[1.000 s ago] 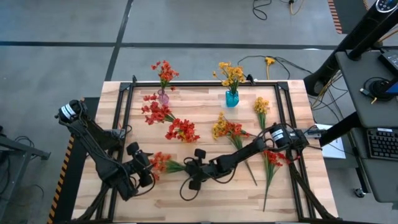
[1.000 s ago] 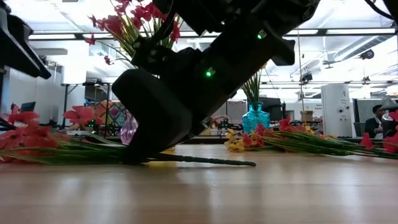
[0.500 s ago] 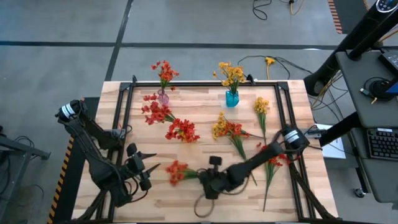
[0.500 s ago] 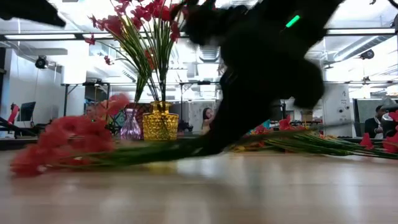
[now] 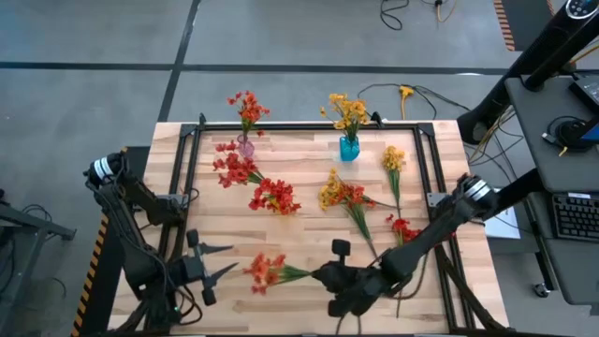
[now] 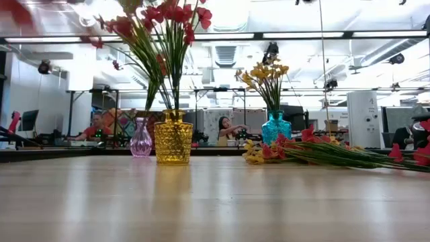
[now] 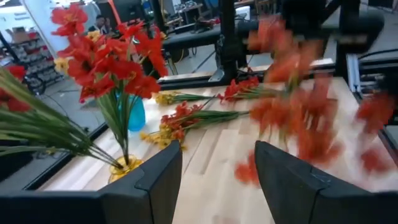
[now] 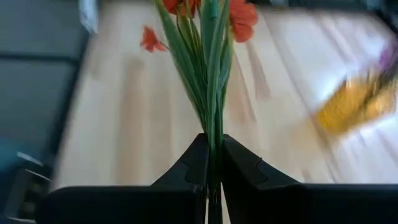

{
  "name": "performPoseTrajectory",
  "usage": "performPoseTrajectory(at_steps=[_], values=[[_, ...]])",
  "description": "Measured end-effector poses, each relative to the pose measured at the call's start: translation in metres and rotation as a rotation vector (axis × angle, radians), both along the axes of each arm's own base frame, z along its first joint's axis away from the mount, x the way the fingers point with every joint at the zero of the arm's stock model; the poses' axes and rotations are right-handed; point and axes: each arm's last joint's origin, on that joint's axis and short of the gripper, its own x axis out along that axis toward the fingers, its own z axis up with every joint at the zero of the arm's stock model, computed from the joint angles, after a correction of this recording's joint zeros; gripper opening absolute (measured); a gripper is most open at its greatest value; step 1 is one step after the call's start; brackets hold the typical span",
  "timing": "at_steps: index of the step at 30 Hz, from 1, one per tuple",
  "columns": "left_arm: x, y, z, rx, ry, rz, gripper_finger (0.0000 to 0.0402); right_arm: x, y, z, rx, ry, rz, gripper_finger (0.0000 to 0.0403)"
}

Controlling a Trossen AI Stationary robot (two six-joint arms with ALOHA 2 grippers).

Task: Sort flowers into vase by color
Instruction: Put the left orange flower into the pink vase

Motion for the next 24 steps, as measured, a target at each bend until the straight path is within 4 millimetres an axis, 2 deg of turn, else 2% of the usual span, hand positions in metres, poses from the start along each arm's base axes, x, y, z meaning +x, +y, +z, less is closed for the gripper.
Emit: performPoseTrajectory(at_steps=[5,10,14,17,21,24], values=[[0.004,-0.008,0.005,-0.009,-0.013,-0.017,0.0184,-0.005,0.002,0.030,0.081,-0.260,0.216,0.0020],[0.010,-0.019,0.010,-0.064,0.016,-0.084,0.0185,-0.007,0.000,0.040,0.077,-0.585,0.347,0.0020],[0.026,-0.033,0.020,-0.174,0.093,-0.277,0.0184,-0.004,-0.008,0.032,0.097,-0.772,0.346,0.0020],[0.046,-0.038,0.030,-0.109,0.031,-0.350,0.0184,0.001,-0.013,0.020,0.123,-0.873,0.320,0.0020],[0.081,-0.030,0.045,-0.024,-0.104,-0.352,0.0184,0.012,-0.016,0.007,0.160,-0.978,0.402,0.0020],[0.102,-0.021,0.047,-0.007,-0.152,-0.386,0.0185,0.023,-0.014,0.002,0.167,-0.992,0.426,0.0020]])
